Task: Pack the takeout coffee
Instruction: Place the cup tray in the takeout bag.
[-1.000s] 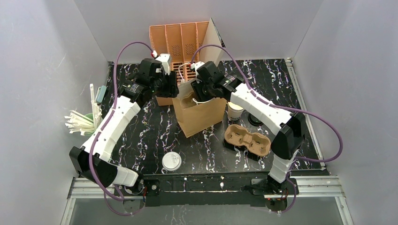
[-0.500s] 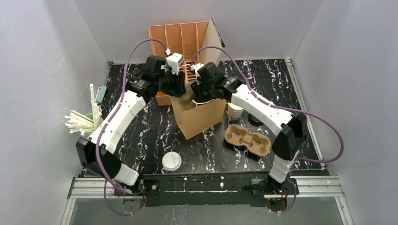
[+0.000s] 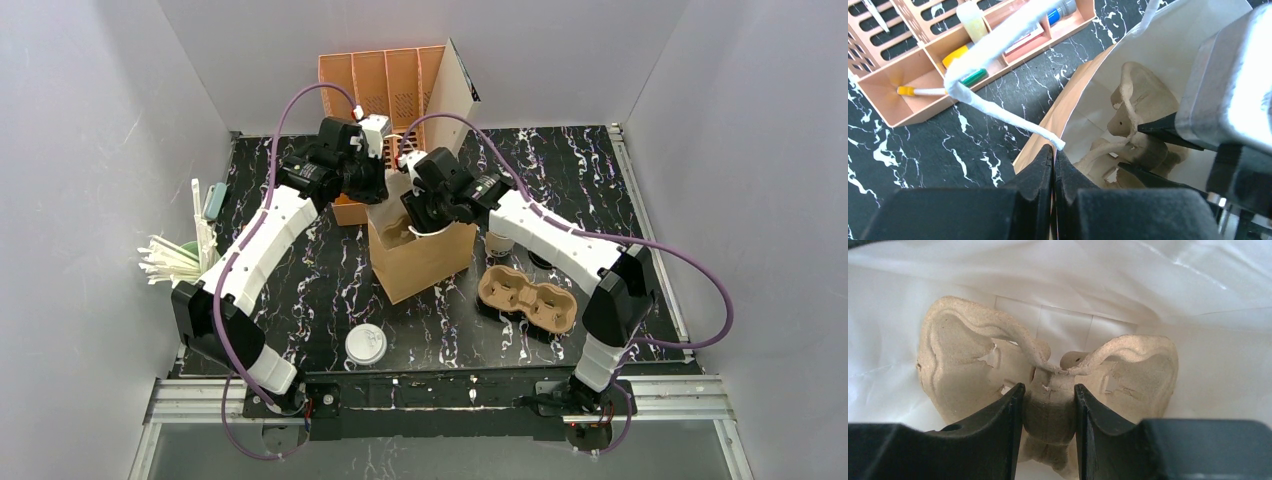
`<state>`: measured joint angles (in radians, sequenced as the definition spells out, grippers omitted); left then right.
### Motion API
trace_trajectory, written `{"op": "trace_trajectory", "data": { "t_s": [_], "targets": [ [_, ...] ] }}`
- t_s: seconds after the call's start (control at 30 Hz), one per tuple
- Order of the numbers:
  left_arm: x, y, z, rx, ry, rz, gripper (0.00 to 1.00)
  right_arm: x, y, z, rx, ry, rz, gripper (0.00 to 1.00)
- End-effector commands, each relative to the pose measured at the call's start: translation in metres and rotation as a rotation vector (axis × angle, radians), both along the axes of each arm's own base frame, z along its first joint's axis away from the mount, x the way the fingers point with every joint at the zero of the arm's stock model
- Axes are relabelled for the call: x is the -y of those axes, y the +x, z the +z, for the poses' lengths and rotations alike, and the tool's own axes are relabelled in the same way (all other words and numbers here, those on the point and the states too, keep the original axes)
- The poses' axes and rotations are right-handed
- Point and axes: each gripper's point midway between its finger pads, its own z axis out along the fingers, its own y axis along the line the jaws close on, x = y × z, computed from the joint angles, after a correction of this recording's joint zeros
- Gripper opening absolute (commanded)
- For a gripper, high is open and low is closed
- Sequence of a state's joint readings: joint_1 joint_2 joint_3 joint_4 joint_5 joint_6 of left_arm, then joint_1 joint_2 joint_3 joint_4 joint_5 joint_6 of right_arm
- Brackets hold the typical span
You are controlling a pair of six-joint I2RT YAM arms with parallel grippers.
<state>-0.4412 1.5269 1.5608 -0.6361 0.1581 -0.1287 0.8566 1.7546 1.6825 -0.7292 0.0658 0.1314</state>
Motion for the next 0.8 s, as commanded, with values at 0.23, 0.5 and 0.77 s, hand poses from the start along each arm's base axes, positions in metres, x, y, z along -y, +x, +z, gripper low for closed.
{"op": "trace_trajectory", "data": {
  "t_s": [0.23,0.5,0.77],
  "targets": [
    [-0.002,-0.015,0.008,-0.041,-0.076,0.067,0.0,0.002,-0.027,-0.024,-0.086,-0.023,0.039,0.3],
    [-0.003,-0.02,0.009,-0.043,-0.079,0.058,0.0,0.003,-0.039,-0.049,-0.131,-0.062,0.048,0.29],
    [0.0,-0.027,0.012,-0.04,-0.104,0.031,0.0,0.007,-0.046,-0.07,-0.198,-0.107,0.024,0.3]
  ]
}}
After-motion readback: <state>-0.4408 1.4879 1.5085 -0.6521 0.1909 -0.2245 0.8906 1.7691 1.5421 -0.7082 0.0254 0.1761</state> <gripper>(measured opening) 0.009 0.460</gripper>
